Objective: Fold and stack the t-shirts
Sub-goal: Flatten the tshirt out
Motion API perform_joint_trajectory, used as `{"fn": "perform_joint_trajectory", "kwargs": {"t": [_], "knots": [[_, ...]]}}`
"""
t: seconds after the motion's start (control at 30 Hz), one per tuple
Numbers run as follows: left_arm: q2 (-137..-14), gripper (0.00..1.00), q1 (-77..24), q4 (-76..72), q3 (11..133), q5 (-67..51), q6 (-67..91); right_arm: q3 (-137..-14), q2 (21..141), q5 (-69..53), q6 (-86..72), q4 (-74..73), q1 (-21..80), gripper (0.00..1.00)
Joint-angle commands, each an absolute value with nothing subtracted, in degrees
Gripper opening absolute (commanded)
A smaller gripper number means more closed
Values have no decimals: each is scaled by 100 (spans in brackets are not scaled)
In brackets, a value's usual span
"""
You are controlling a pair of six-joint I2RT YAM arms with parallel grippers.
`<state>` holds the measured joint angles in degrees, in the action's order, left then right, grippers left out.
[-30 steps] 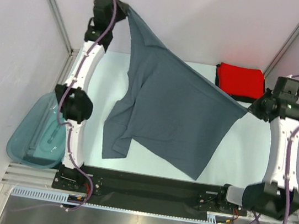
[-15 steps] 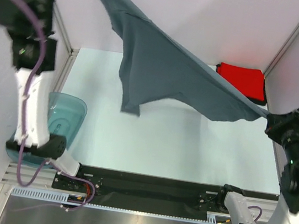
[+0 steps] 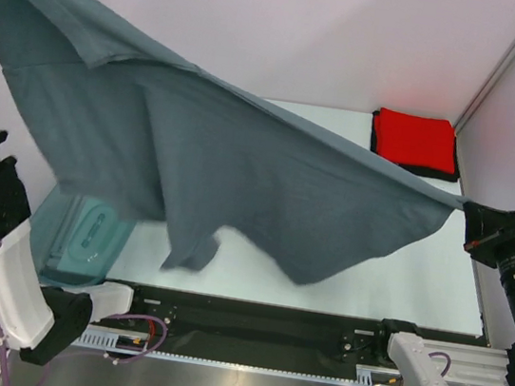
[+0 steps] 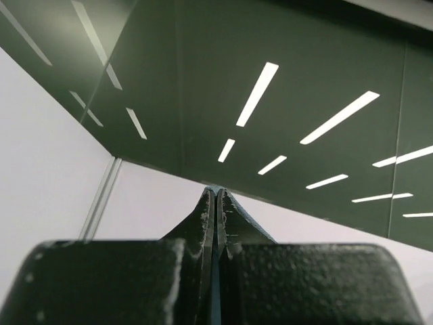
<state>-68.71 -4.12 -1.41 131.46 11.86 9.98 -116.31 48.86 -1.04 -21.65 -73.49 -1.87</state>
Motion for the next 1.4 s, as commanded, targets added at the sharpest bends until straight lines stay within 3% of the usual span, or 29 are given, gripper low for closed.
{"fn": "perform_joint_trajectory", "kwargs": {"t": [0.0, 0.23, 0.4, 0.53, 0.87, 1.37], "knots": [[-7663, 0, -281, -299, 12885, 1557, 895, -11260, 5247, 860, -2416, -8701, -18, 0], [-9885, 0, -290, -123, 12823, 460, 1949, -9759, 5800, 1608, -2497, -8666, -26, 0], [-12169, 0, -500, 121, 13849, -210, 2285, -7553, 6266, 1522, -2049, -7493, -1114, 0], [-13935, 0, -764, -226, 14283, -263, 2574, -7180, 7273, 1423, -2214, -6637, -1801, 0], [-14519, 0, -914, -536, 13992, -176, 2988, -8262, 9526, 1283, -2153, -6153, -2083, 0], [-14326, 0, -1283, -528, 13772, -606, 3902, -7945, 10133, 1372, -1855, -5212, -2443, 0]]}}
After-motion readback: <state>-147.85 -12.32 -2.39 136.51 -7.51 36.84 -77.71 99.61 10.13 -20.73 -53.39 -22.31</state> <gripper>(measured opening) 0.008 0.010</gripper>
